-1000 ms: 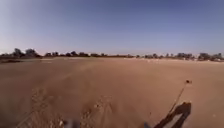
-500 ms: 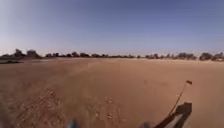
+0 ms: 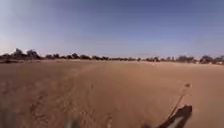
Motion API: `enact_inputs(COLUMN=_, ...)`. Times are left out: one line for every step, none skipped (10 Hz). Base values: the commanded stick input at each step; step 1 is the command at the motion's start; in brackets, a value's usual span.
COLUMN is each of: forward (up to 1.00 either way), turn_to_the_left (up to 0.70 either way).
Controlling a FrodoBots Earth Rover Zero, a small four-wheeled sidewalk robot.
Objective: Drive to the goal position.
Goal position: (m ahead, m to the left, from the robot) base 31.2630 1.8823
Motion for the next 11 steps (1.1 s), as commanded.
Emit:
enact_inputs(forward=1.0, turn_to_the_left=0.0)
enact_inputs(forward=1.0, turn_to_the_left=0.0)
enact_inputs(forward=1.0, turn_to_the_left=0.0)
enact_inputs(forward=1.0, turn_to_the_left=-0.08)
enact_inputs(forward=1.0, turn_to_the_left=-0.34)
enact_inputs(forward=1.0, turn_to_the_left=-0.29)
enact_inputs(forward=1.0, turn_to_the_left=0.0)
enact_inputs(forward=1.0, turn_to_the_left=0.0)
enact_inputs(forward=1.0, turn_to_the_left=0.0)
enact_inputs(forward=1.0, turn_to_the_left=0.0)
enact_inputs(forward=1.0, turn_to_the_left=0.0)
